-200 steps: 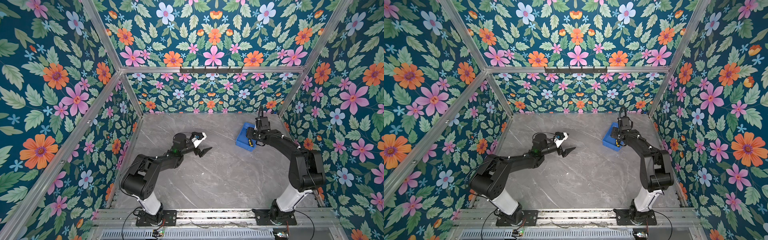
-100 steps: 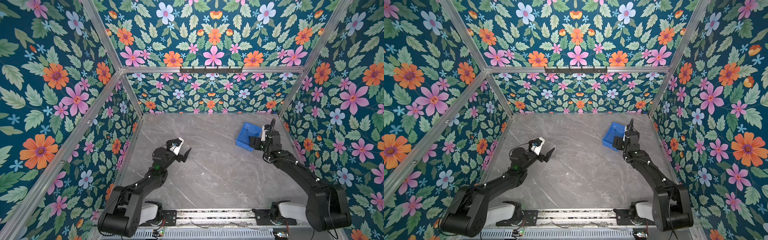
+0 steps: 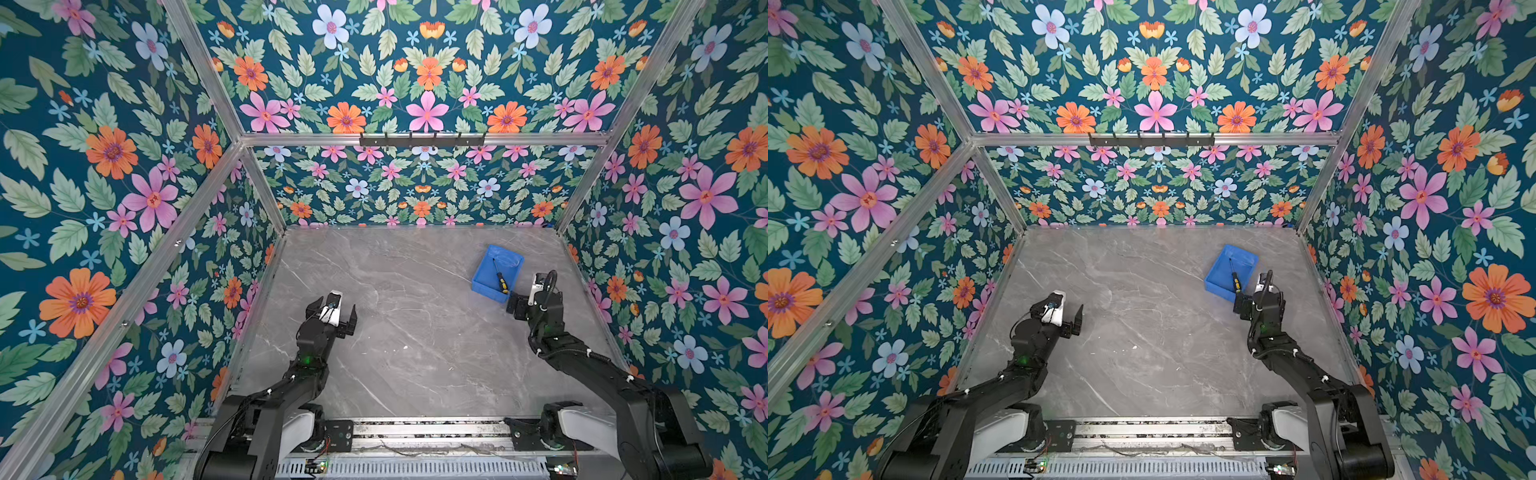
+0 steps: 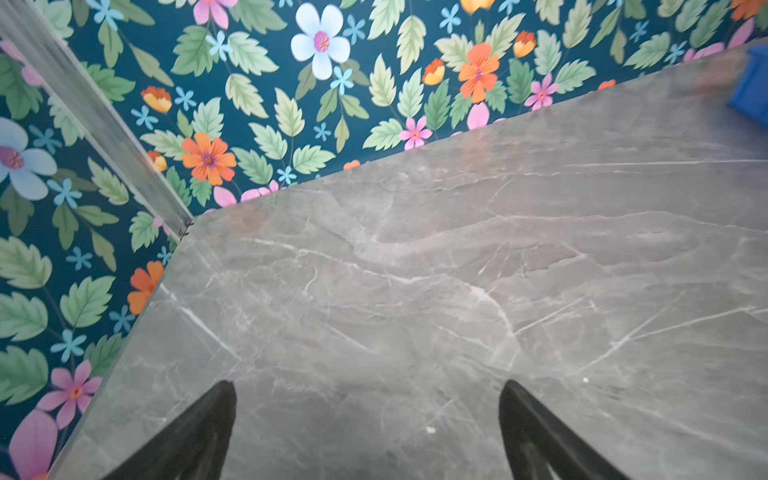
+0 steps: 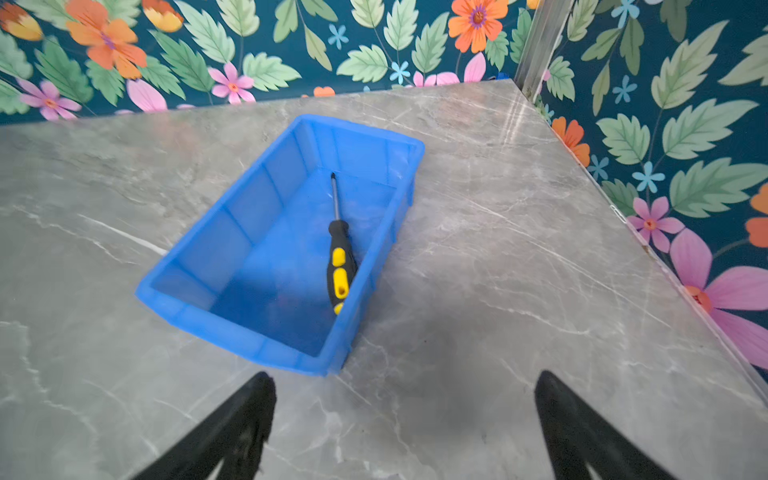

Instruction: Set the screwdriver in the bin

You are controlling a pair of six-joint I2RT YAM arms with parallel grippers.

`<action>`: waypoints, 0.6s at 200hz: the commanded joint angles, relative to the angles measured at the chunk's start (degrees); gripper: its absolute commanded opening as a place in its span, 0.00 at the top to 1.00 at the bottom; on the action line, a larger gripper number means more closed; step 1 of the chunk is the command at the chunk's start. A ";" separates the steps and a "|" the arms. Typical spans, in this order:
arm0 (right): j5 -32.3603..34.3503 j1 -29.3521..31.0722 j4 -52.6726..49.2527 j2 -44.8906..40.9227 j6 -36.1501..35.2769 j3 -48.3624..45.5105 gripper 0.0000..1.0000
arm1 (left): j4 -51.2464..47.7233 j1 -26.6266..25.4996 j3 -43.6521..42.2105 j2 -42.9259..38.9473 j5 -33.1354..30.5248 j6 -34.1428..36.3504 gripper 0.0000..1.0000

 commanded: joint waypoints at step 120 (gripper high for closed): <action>-3.95 -6.19 26.32 14.52 -0.44 -4.15 0.01 | 32.09 3.42 3.71 27.01 -15.86 -10.12 0.00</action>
